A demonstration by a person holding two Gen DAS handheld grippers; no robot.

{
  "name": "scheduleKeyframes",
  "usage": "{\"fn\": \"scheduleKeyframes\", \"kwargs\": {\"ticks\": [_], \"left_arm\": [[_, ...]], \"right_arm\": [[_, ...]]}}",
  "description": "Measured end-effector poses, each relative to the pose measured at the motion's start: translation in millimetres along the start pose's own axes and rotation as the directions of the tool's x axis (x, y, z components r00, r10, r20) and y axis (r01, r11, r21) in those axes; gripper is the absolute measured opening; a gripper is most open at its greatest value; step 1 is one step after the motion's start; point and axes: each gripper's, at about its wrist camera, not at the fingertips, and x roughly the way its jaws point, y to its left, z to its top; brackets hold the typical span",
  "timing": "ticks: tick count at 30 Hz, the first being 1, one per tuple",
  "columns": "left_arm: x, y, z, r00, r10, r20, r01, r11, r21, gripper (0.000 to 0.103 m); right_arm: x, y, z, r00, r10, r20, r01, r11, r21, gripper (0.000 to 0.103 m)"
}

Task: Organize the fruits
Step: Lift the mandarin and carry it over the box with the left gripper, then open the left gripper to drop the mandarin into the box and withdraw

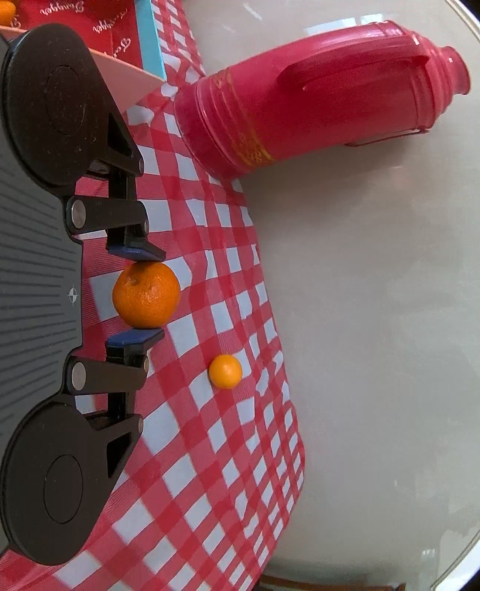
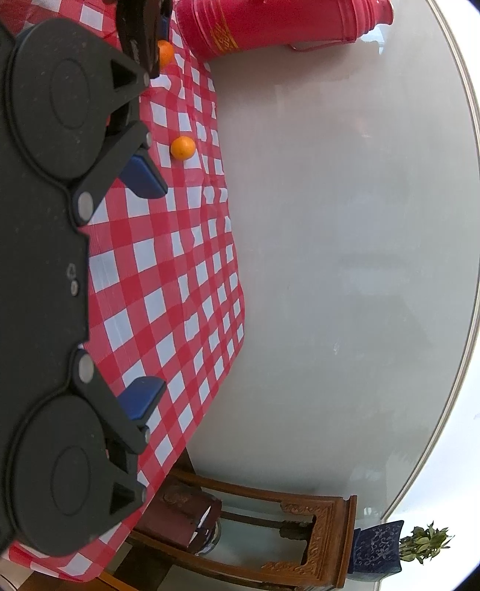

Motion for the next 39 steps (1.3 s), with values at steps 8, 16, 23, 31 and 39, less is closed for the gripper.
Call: {"fn": "scheduleKeyframes", "kwargs": {"ticks": [8,16,23,31,39], "left_arm": [[-32.9,5.4,-6.9,1.0,0.0,0.023,0.0,1.0,-0.024,0.038],[-80.8,49.2,-12.8,0.984,0.152,0.087,-0.146,0.986,-0.075,0.038],[-101.2,110.8,-29.9,0.949,0.311,0.054,-0.302,0.943,-0.139,0.038],[-90.5,158.8,-56.1,0.919,0.39,-0.055,-0.392,0.895,-0.212,0.038],[-78.1,172.7,-65.0,0.91,0.399,-0.11,-0.414,0.872,-0.262,0.038]], "right_arm": [[-1.1,3.5,-0.1,1.0,0.01,0.001,-0.01,1.0,-0.007,0.097],[-5.9,14.9,-0.1,0.999,0.032,0.014,-0.032,0.999,-0.031,0.097],[-8.1,30.5,-2.6,0.999,0.049,0.015,-0.048,0.997,-0.064,0.097],[-13.6,52.2,-5.3,0.998,0.067,0.017,-0.065,0.991,-0.115,0.097],[-22.1,75.4,-3.0,0.994,0.109,0.03,-0.103,0.982,-0.158,0.097]]}}
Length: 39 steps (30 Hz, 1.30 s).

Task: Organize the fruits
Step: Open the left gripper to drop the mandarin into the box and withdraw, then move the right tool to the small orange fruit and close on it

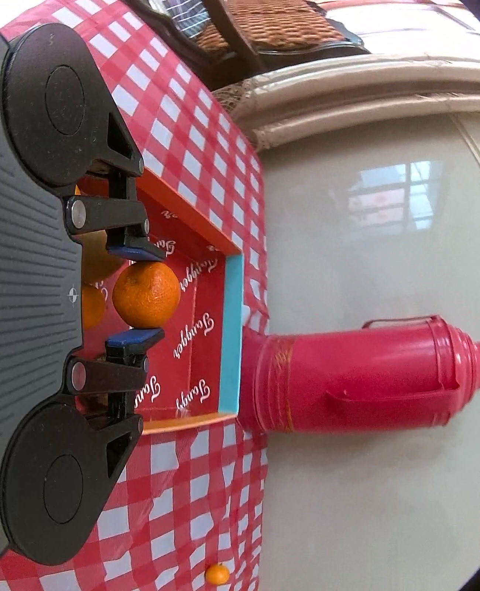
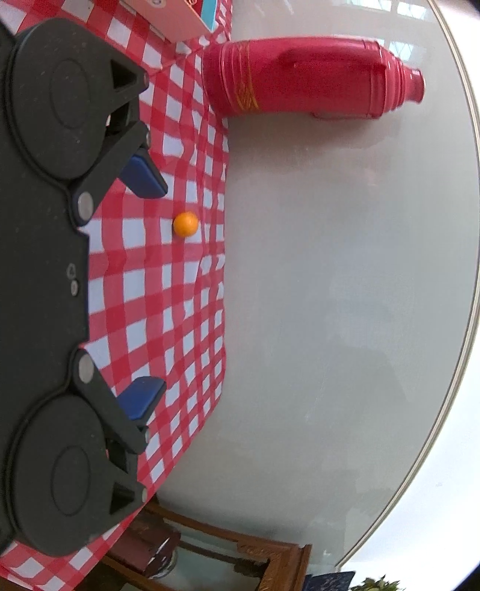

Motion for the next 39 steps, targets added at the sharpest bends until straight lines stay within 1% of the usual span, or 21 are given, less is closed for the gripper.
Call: {"fn": "scheduleKeyframes", "kwargs": {"ticks": [7,10,13,16,18,19,23,26,28,32,35,39], "left_arm": [[5.0,1.8,-0.1,1.0,-0.006,-0.025,0.006,1.0,-0.005,0.038],[6.1,4.3,1.9,0.999,-0.014,-0.034,0.013,1.0,-0.026,0.038],[6.7,6.1,2.7,0.999,-0.02,-0.039,0.019,0.999,-0.039,0.042],[7.2,7.5,4.2,0.999,-0.028,-0.04,0.026,0.998,-0.053,0.053],[5.8,8.6,5.9,0.999,-0.008,-0.035,0.006,0.998,-0.068,0.075],[4.7,10.8,6.8,0.999,0.005,-0.031,-0.008,0.997,-0.08,0.077],[-5.0,21.8,11.1,1.0,0.006,-0.005,-0.006,0.994,-0.107,0.079],[-17.8,32.7,12.8,0.999,0.025,0.024,-0.022,0.993,-0.113,0.089],[-29.1,42.4,12.1,0.998,0.043,0.051,-0.037,0.992,-0.118,0.09],[-47.6,64.2,4.6,0.995,0.07,0.073,-0.059,0.988,-0.143,0.091],[-59.2,80.4,-8.3,0.989,0.118,0.091,-0.103,0.982,-0.156,0.096],[-69.4,98.2,-27.3,0.975,0.193,0.109,-0.173,0.97,-0.172,0.098]], "right_arm": [[-8.2,21.8,6.0,0.999,0.041,0.017,-0.041,0.999,-0.031,0.097],[-10.7,32.4,8.6,0.998,0.058,0.021,-0.057,0.997,-0.05,0.097],[-11.0,41.4,10.7,0.997,0.076,0.025,-0.074,0.995,-0.062,0.097],[-12.6,49.7,11.6,0.995,0.091,0.031,-0.088,0.993,-0.076,0.097],[-13.3,54.0,12.0,0.995,0.1,0.03,-0.097,0.992,-0.086,0.097],[-14.3,55.7,12.0,0.994,0.107,0.032,-0.104,0.991,-0.089,0.097],[-15.2,62.4,12.5,0.991,0.127,0.035,-0.123,0.987,-0.104,0.097],[-13.5,66.7,12.5,0.988,0.151,0.029,-0.148,0.984,-0.099,0.097],[-11.4,70.1,12.4,0.986,0.167,0.02,-0.164,0.981,-0.1,0.097],[-7.6,75.2,12.3,0.983,0.183,0.012,-0.181,0.978,-0.101,0.097],[-2.9,78.1,12.2,0.981,0.194,0.001,-0.193,0.976,-0.105,0.097],[6.2,82.3,13.3,0.975,0.221,-0.028,-0.223,0.969,-0.11,0.097]]}}
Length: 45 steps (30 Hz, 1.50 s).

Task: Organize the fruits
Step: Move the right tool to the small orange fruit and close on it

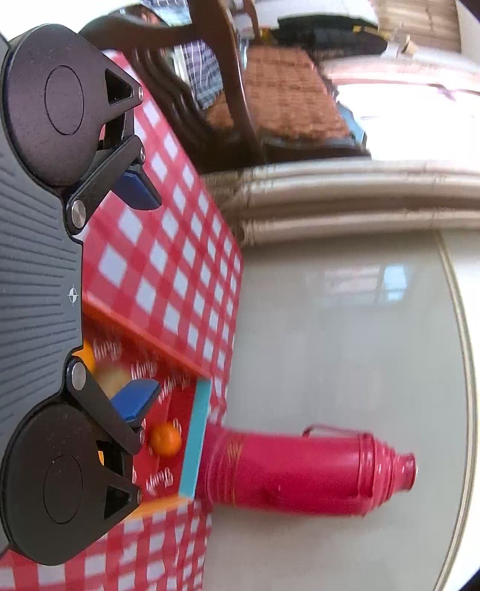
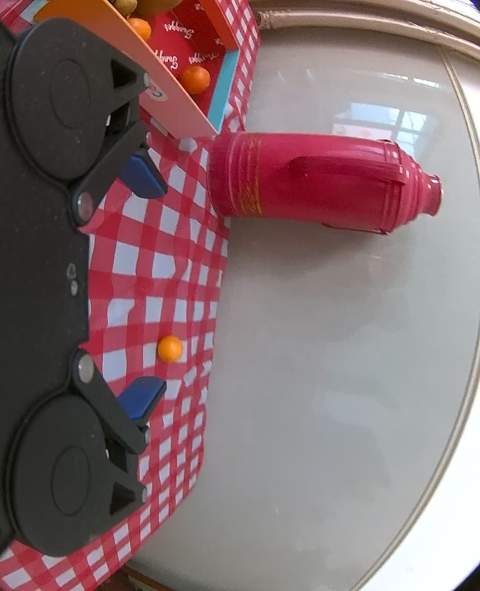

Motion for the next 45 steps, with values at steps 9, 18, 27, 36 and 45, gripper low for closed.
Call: {"fn": "scheduleKeyframes", "kwargs": {"ticks": [9,18,27,36,45], "left_arm": [[-5.4,20.5,-26.6,0.992,0.121,0.028,-0.119,0.991,-0.054,0.1],[-6.2,28.8,-32.2,0.972,0.229,0.043,-0.223,0.968,-0.118,0.103],[1.3,59.5,-36.6,0.951,0.308,-0.008,-0.301,0.926,-0.228,0.103],[3.6,55.0,-36.6,0.951,0.31,0.015,-0.301,0.935,-0.189,0.103],[1.3,57.0,-35.8,0.949,0.316,0.013,-0.308,0.932,-0.189,0.103]], "right_arm": [[35.9,-3.2,8.1,0.998,0.03,-0.061,-0.034,0.998,-0.058,0.097],[88.4,-25.7,12.9,0.984,0.046,-0.172,-0.046,0.999,0.0,0.091],[139.1,-53.5,22.2,0.971,0.014,-0.238,-0.007,1.0,0.028,0.083],[168.1,-80.8,18.0,0.956,-0.025,-0.293,0.053,0.995,0.087,0.068],[183.6,-93.8,14.9,0.947,0.005,-0.32,0.044,0.988,0.145,0.033]]}}
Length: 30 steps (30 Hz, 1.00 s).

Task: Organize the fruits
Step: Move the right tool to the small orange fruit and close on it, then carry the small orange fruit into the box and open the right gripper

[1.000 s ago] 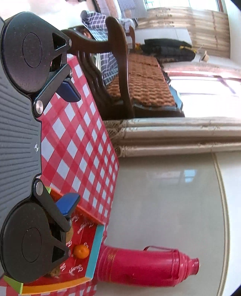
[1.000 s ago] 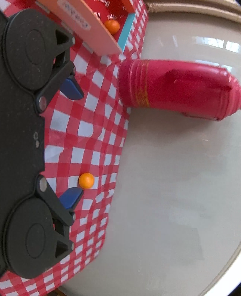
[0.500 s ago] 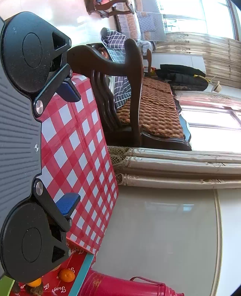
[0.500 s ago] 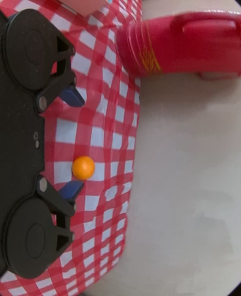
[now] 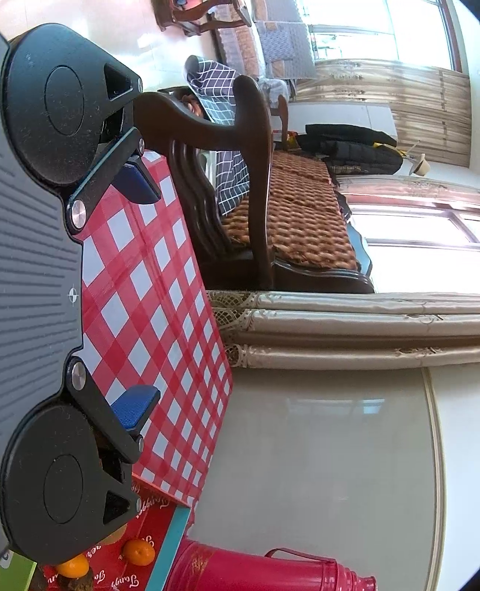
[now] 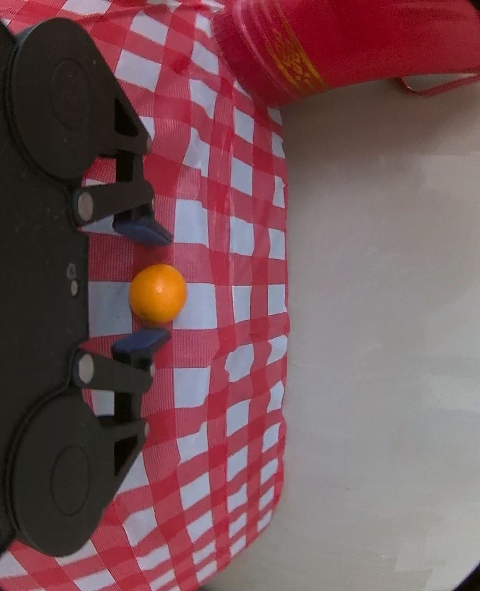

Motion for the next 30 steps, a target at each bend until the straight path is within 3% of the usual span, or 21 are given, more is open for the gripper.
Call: {"fn": "scheduleKeyframes", "kwargs": {"ticks": [2,12,20,30], "left_arm": [[-0.8,-0.3,-0.1,1.0,-0.001,0.001,0.001,1.0,0.001,0.103],[-3.4,-0.8,0.1,1.0,-0.01,0.006,0.01,1.0,0.009,0.103],[-2.7,1.6,1.5,1.0,-0.005,-0.001,0.005,1.0,0.015,0.103],[-0.1,18.3,2.6,0.999,0.028,-0.019,-0.028,1.0,-0.001,0.103]], "right_arm": [[-1.7,1.3,0.0,1.0,-0.004,0.005,0.004,1.0,-0.007,0.025],[-24.1,4.6,-1.2,0.999,0.012,0.046,-0.011,1.0,-0.024,0.025],[-74.5,51.3,-4.1,0.982,0.149,0.118,-0.133,0.982,-0.135,0.025],[-128.1,121.0,-12.7,0.929,0.34,0.148,-0.294,0.918,-0.264,0.025]]}}
